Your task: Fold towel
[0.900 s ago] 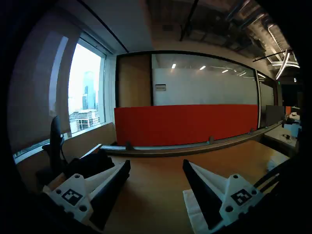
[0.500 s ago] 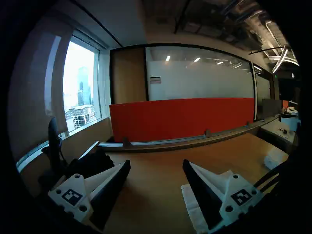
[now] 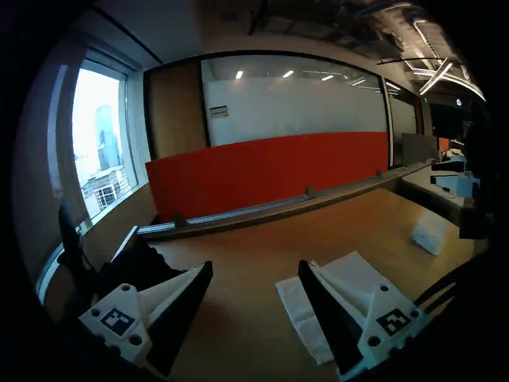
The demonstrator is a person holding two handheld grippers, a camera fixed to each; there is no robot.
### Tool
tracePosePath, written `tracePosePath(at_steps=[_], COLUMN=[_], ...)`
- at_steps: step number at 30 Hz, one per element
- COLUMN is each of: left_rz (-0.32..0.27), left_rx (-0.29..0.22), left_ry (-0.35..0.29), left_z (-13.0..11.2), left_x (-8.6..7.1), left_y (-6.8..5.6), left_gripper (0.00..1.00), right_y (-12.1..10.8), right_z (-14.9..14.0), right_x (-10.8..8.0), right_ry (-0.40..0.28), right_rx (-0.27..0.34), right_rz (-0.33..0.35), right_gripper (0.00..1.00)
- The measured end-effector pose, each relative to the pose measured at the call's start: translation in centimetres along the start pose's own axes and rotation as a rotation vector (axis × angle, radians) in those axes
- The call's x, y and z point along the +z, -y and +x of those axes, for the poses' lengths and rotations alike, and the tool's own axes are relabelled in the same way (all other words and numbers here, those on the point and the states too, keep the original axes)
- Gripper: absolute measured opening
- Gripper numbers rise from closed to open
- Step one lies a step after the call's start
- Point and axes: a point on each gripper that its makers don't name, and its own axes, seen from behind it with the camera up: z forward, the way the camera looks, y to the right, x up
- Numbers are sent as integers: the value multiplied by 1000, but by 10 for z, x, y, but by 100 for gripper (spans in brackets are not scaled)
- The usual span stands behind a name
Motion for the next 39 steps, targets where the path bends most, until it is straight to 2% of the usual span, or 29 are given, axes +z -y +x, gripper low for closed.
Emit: tracePosePath(at_steps=[9,12,18,29,39], left_rz=[-146,-169,-196,-226,-291], left_rx=[12,20,40,65,71], left_ry=[77,87,115,168,209], left_z=[-24,-29,-43,-83,-125], left_x=[-1,-3,-3,-2,0], left_y=[-39,-45,-55,-71,-97], left_gripper=[100,100,100,100,100], right_y=[20,26,37,52,67], right_z=[-22,-28,-45,-84,-133], right_x=[1,0,0,-1,-1], right_ry=[99,119,160,209,266], right_rx=[-50,-70,-99,-120,-122], right_rz=[139,175,220,253,286], right_gripper=[99,99,99,100,100])
